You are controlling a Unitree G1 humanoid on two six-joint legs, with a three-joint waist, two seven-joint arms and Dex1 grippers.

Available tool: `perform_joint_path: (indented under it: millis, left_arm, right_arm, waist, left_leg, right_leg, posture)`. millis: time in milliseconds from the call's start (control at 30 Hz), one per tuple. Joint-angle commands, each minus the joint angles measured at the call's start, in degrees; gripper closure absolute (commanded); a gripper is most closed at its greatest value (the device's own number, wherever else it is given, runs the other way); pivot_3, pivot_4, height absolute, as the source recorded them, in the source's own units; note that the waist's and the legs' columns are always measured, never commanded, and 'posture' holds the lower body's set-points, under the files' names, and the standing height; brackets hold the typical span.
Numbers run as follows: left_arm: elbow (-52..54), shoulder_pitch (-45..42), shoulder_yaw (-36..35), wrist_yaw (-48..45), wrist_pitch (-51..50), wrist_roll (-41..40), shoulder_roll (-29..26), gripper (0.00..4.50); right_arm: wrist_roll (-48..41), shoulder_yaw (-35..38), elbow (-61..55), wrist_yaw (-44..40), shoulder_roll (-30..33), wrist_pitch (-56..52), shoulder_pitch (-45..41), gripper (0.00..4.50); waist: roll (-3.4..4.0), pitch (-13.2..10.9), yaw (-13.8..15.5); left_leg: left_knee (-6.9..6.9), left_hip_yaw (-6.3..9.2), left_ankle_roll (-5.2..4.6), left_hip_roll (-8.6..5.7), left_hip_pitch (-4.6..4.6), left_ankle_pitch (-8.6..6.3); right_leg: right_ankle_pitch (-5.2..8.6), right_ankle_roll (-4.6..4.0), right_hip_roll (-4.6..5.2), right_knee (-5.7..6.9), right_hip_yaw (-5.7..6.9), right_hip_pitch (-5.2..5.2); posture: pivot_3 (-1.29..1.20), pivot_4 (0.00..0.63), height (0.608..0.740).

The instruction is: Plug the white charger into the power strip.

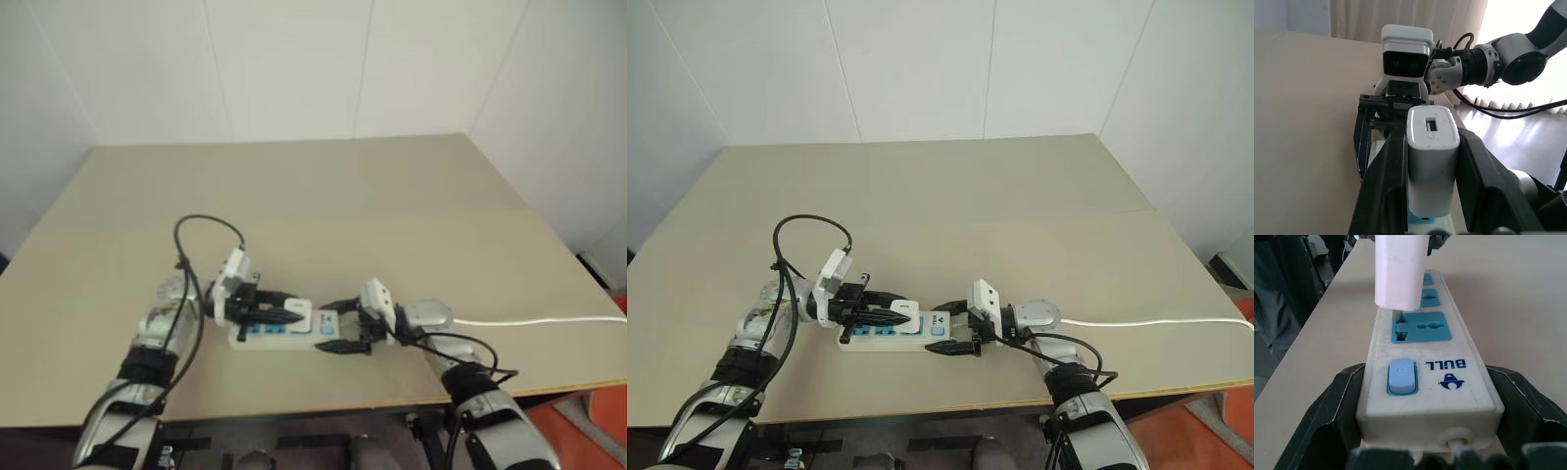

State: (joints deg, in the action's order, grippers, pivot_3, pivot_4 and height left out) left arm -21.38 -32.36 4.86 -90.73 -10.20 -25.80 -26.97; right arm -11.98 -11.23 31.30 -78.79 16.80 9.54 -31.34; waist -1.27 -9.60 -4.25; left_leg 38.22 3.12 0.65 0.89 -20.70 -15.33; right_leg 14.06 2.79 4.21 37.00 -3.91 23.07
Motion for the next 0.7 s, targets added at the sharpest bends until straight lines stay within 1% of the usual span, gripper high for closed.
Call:
perform_joint_path:
  millis: [33, 433, 700]
  left_arm:
    - [-0.37, -1.1, -0.56, -0.35, 1.4, -0.14, 0.54, 3.51]
    - [-3.66, -2.04, -0.64, -0.21, 3.38, 0.55, 2.13, 3.51]
    - [-3.63, -1.09, 1.05, -1.73, 3.42, 0.8, 0.9, 3.51]
  right_arm:
    - [0.48, -2.12, -1.25, -1.37, -0.65, -0.85, -0.03, 1.1]
    - [0.42, -2.48, -2.01, -1.1, -0.44, -0.86, 0.33, 1.1]
    - [0.81, -2.65, -1.56, -0.97, -0.3, -0.65, 0.17, 1.1]
  waist:
    - [0.0, 0.0, -0.02]
    - [0.0, 0.0, 0.0]
    - [0.0, 0.0, 0.01]
  left_leg:
    - [0.0, 0.0, 0.0, 0.0, 0.0, 0.0]
    - [-0.01, 0.0, 0.0, 0.0, 0.01, 0.0]
    - [-0.01, -0.01, 0.0, 0.0, 0.01, 0.0]
  right_leg:
    - [0.0, 0.0, 0.0, 0.0, 0.0, 0.0]
    - [0.0, 0.0, 0.0, -0.01, 0.0, 0.0]
    - [0.0, 0.0, 0.0, -0.02, 0.0, 0.0]
  posture:
    - [0.0, 0.15, 0.74]
    - [0.0, 0.15, 0.74]
    - [0.0, 0.15, 0.74]
